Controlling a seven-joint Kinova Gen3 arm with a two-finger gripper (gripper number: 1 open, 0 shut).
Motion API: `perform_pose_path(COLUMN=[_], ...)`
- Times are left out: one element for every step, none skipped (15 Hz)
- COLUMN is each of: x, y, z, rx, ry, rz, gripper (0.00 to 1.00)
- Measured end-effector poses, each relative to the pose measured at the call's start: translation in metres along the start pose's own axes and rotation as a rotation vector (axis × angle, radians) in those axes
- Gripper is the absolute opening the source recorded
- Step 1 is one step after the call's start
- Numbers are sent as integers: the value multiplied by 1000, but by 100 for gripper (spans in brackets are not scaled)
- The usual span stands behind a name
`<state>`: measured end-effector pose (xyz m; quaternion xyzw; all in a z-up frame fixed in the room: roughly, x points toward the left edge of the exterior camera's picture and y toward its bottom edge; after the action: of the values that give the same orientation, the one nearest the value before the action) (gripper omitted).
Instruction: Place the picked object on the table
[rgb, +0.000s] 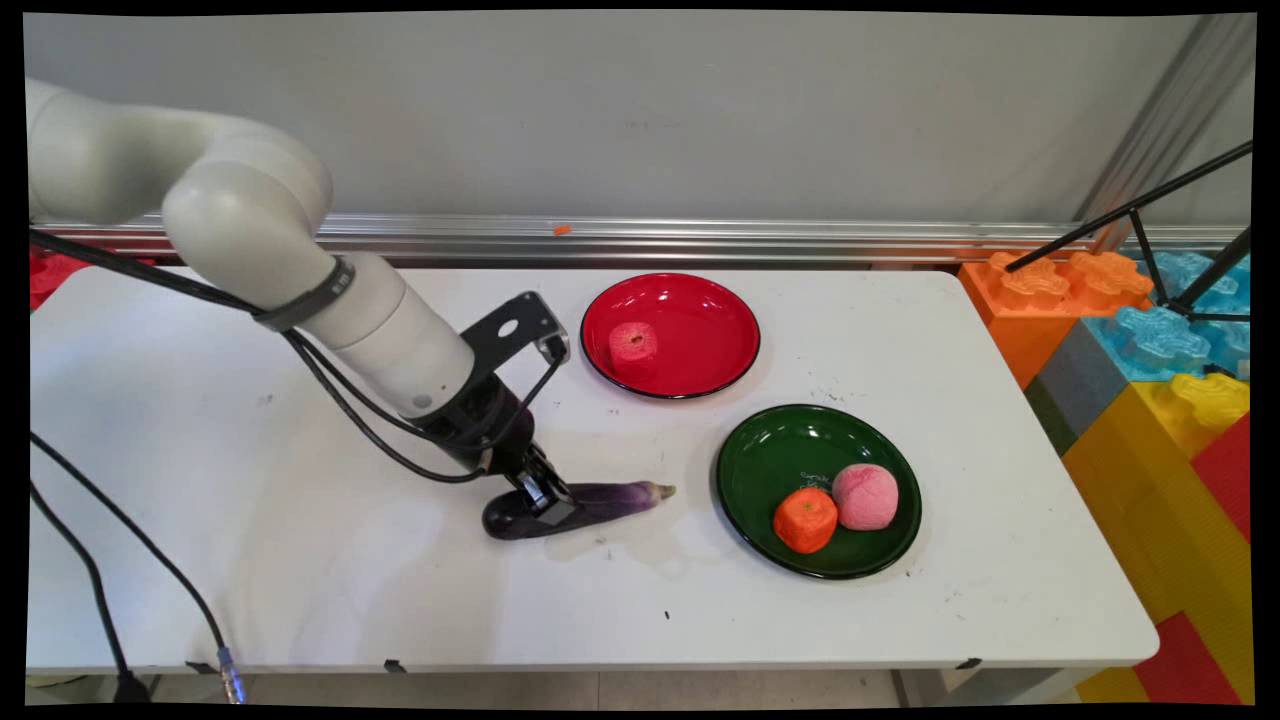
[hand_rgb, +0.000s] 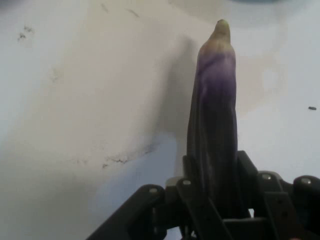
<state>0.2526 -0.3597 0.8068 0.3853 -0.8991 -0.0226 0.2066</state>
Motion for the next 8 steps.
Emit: perform_pose_path(x=[-1, -2, -3, -4, -6, -7, -9, -10], y=[0, -1, -1, -2, -2, -2, -3, -3], z=[2, 5, 7, 10, 12, 15, 17, 19], rx=[-2, -6, -8, -10, -14, -16, -18, -21], ry=[2, 5, 7, 9, 11, 13, 14, 15], rz=[-1, -3, -3, -4, -5, -6, -6, -6], gripper=[0, 0, 0, 0, 0, 0, 0, 0])
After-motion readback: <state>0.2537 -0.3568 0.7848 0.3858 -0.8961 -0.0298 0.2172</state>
